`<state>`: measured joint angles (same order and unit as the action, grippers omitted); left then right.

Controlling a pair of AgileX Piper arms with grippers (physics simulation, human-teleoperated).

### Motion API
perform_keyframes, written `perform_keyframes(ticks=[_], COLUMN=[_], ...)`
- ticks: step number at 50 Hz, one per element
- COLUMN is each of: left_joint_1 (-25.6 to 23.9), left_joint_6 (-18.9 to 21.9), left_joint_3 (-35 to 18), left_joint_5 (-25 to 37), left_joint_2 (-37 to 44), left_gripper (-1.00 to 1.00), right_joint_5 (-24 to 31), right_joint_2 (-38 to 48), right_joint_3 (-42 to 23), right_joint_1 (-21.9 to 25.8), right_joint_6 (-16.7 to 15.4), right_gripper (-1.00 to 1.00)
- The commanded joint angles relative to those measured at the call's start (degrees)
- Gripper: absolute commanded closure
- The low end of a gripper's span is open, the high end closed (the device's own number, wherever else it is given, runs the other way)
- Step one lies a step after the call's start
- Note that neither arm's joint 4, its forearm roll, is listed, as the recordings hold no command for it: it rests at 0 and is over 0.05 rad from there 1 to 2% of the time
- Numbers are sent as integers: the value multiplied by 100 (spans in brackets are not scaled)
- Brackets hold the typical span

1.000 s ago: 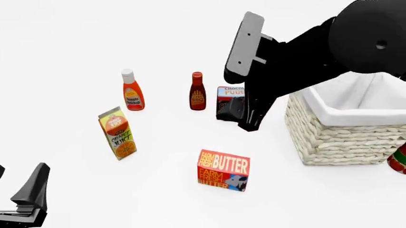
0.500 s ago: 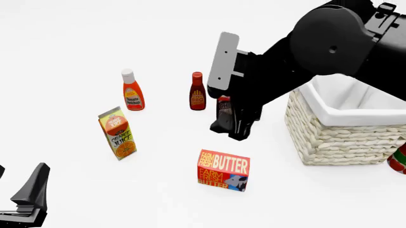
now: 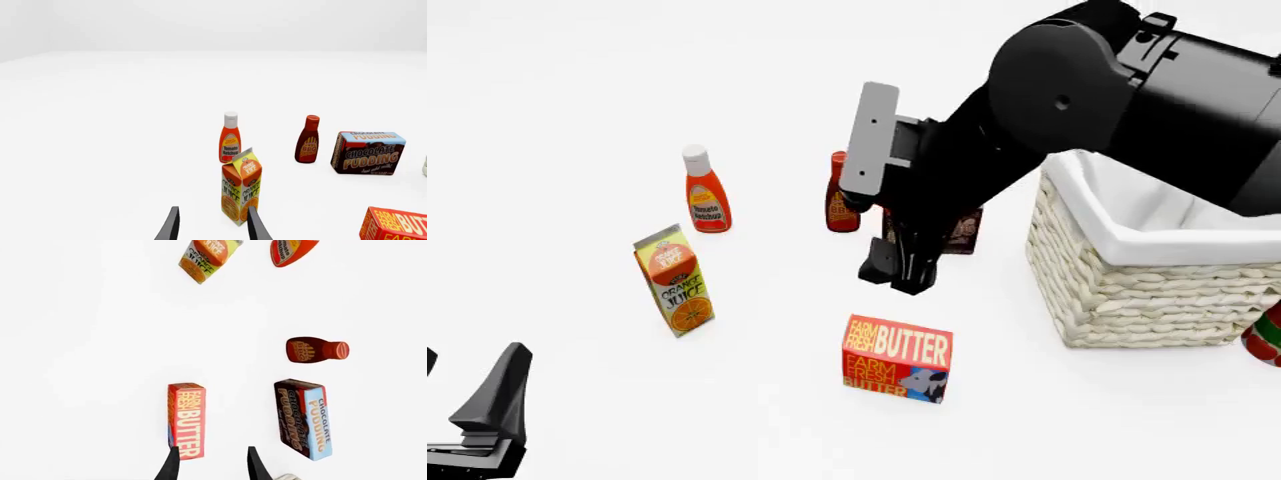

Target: Pick the butter and place it in the basket.

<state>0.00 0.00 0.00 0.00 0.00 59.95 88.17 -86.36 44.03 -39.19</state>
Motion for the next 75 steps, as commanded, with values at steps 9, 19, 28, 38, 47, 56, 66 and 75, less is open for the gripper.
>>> perform_keyframes(ticks=[9, 19, 28, 38, 47, 56, 66, 75], left_joint_1=[0, 0, 0, 0, 0, 0, 0, 0], left_joint_6=[0, 0, 0, 0, 0, 0, 0, 0], left_joint_3=[0, 0, 0, 0, 0, 0, 0, 0], left_joint_5=[0, 0, 0, 0, 0, 0, 0, 0], left_joint_2=[0, 0, 0, 0, 0, 0, 0, 0], left_gripper=[-100, -100, -100, -100, -100, -100, -100, -100], right_joint_5=[169, 145, 114, 16, 26, 22, 22, 22], right_joint_2=[273, 310, 332, 406, 458, 498, 498, 498], right_joint_3=[-188, 11, 65, 233, 233, 256, 256, 256], right_joint_1=[88, 170, 149, 83, 54, 10, 10, 10], right_joint_6=[-33, 20, 56, 199, 331, 425, 425, 425], right_gripper=[-100, -100, -100, -100, -100, -100, -100, -100])
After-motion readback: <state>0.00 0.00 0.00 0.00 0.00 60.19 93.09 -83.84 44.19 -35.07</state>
